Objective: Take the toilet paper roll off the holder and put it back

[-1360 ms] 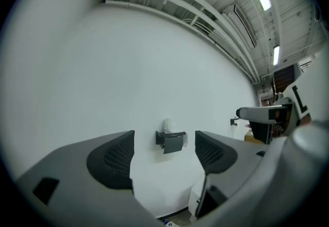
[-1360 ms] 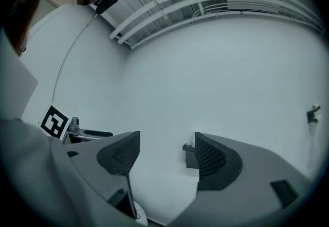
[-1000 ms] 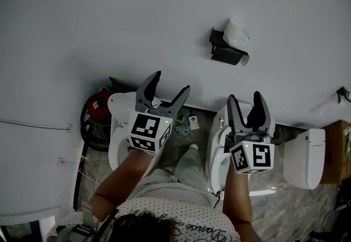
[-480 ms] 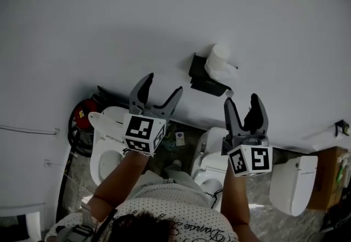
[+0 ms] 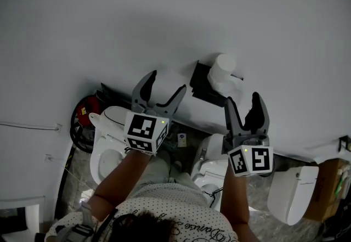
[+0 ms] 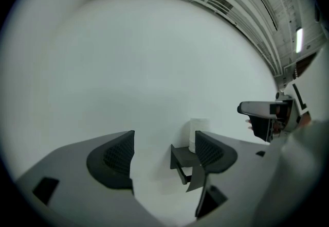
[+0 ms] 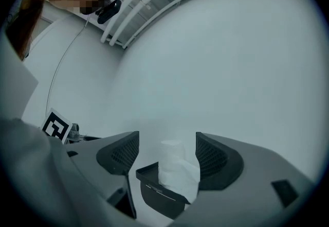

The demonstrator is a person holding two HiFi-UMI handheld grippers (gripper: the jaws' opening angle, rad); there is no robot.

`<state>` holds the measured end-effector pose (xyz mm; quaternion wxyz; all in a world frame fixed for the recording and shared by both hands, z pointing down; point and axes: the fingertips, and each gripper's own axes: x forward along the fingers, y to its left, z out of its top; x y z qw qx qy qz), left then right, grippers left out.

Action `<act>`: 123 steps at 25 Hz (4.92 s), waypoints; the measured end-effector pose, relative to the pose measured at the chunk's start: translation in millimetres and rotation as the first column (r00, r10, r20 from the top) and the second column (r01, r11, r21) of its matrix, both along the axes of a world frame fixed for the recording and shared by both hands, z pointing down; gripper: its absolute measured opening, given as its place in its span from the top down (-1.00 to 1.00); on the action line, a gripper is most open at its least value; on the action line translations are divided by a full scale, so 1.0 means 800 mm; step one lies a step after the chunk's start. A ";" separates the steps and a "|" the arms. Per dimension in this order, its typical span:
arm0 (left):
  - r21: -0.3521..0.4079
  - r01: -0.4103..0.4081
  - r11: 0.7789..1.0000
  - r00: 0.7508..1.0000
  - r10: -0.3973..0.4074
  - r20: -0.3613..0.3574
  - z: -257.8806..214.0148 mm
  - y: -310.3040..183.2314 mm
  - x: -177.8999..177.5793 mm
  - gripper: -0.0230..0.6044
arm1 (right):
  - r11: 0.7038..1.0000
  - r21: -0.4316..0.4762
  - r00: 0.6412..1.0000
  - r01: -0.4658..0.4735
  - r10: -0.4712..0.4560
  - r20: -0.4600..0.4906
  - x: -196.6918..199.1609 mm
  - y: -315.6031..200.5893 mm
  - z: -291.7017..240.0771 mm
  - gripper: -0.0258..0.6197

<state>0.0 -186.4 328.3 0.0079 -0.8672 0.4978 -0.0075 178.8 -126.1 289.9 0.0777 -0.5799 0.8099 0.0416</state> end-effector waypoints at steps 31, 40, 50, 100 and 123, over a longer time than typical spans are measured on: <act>-0.021 -0.109 0.994 0.994 0.109 -0.009 0.008 -0.136 0.012 -0.20 | 0.991 -0.133 0.999 -0.018 0.013 -0.036 -0.028 -0.124 0.026 -0.38; -0.029 -0.069 0.997 0.998 0.068 -0.015 0.012 -0.138 0.017 -0.20 | 0.970 -0.232 0.994 0.073 -0.090 -0.065 -0.030 -0.136 0.046 -0.38; -0.039 -0.047 0.998 0.999 0.046 -0.018 0.015 -0.146 0.009 -0.20 | 0.933 -0.348 0.986 0.092 -0.133 -0.097 -0.034 -0.149 0.072 -0.30; -0.050 -0.073 0.996 0.997 0.073 -0.009 0.018 -0.156 0.017 -0.20 | 0.848 -0.522 0.952 0.086 -0.225 -0.209 -0.047 -0.165 0.103 -0.03; -0.037 -0.079 0.996 0.997 0.078 -0.012 0.011 -0.151 0.017 -0.20 | 0.890 -0.446 0.952 0.095 -0.213 -0.221 -0.037 -0.164 0.045 -0.03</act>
